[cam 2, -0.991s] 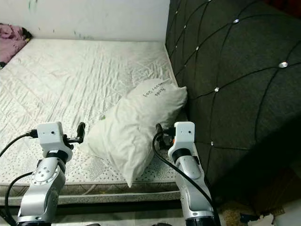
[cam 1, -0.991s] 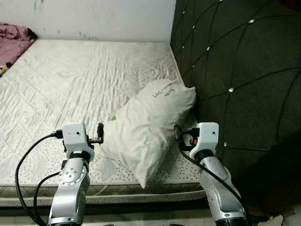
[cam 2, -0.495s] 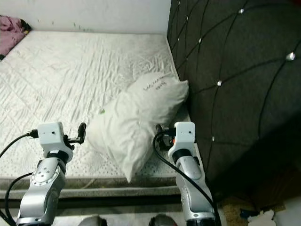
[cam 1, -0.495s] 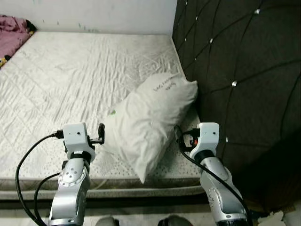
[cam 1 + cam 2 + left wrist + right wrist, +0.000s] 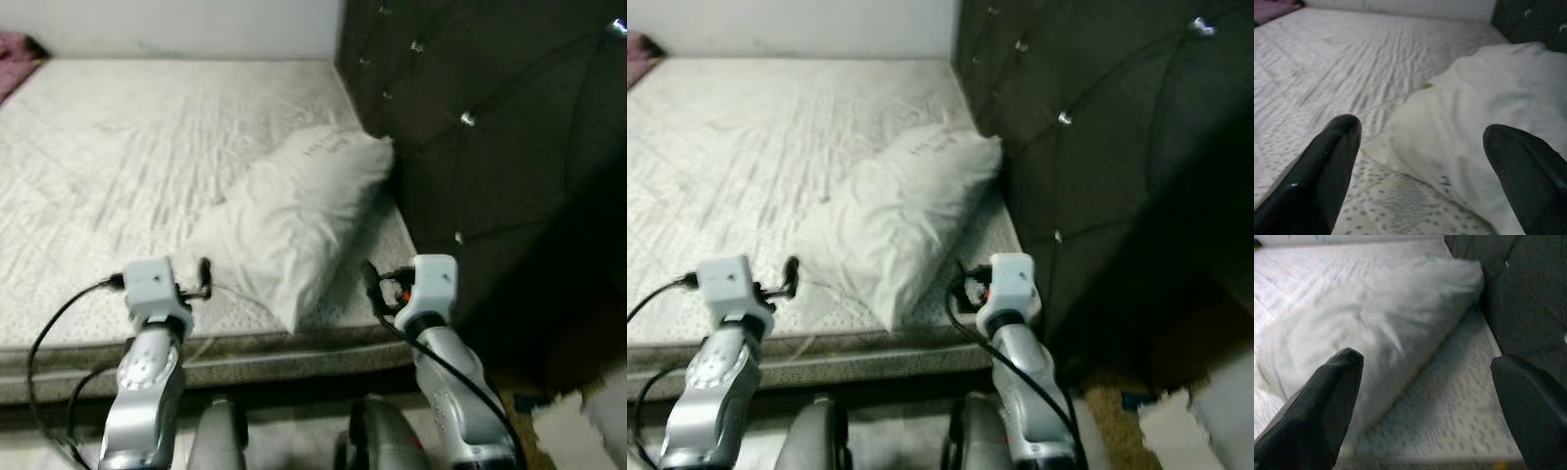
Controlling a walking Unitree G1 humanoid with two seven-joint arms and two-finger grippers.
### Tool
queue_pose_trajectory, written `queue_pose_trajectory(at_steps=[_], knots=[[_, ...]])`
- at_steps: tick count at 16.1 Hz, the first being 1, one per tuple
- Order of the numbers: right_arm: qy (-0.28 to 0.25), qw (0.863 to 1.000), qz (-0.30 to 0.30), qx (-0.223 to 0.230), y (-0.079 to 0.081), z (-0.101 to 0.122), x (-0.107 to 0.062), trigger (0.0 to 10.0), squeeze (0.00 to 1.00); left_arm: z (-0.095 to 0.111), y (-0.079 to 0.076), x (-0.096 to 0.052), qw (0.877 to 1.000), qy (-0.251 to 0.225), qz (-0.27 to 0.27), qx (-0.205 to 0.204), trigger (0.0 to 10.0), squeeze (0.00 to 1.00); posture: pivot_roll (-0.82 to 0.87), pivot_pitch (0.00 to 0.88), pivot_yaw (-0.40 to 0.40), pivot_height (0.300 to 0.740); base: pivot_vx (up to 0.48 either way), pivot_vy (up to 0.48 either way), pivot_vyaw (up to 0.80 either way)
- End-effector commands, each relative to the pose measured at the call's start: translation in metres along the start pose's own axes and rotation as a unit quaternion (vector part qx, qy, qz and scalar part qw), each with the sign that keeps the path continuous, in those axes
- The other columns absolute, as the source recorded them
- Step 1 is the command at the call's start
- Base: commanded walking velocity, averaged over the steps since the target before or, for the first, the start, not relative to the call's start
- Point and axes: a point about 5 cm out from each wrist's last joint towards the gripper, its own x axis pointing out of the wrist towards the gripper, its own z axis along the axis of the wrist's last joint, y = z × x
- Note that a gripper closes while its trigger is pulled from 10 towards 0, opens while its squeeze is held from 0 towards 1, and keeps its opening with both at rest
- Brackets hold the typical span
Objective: Clean up the room
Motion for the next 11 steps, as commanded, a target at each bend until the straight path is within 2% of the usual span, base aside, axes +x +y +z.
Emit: queue_pose_trajectory(at_steps=[1,6,11], knots=[[-0.012,1.000,0.013,-0.001,0.0044,0.0089,0.0053,10.0,0.00,-0.0082,0.0066,-0.0038,1.000,0.019,0.016,-0.005,10.0,0.00,0.04,0.092,-0.028,0.640,0.000,0.000,0.00],[-0.012,1.000,0.015,0.001,0.0056,0.0091,0.0086,10.0,0.00,-0.0057,0.0035,-0.0013,1.000,0.011,-0.007,-0.019,10.0,0.00,0.03,0.095,-0.029,0.640,0.000,0.000,0.00],[-0.016,1.000,0.017,0.001,0.0075,0.0099,0.0124,10.0,0.00,-0.0046,0.0020,0.0014,1.000,0.005,-0.016,-0.016,10.0,0.00,0.04,0.076,-0.026,0.640,0.334,0.000,0.00]])
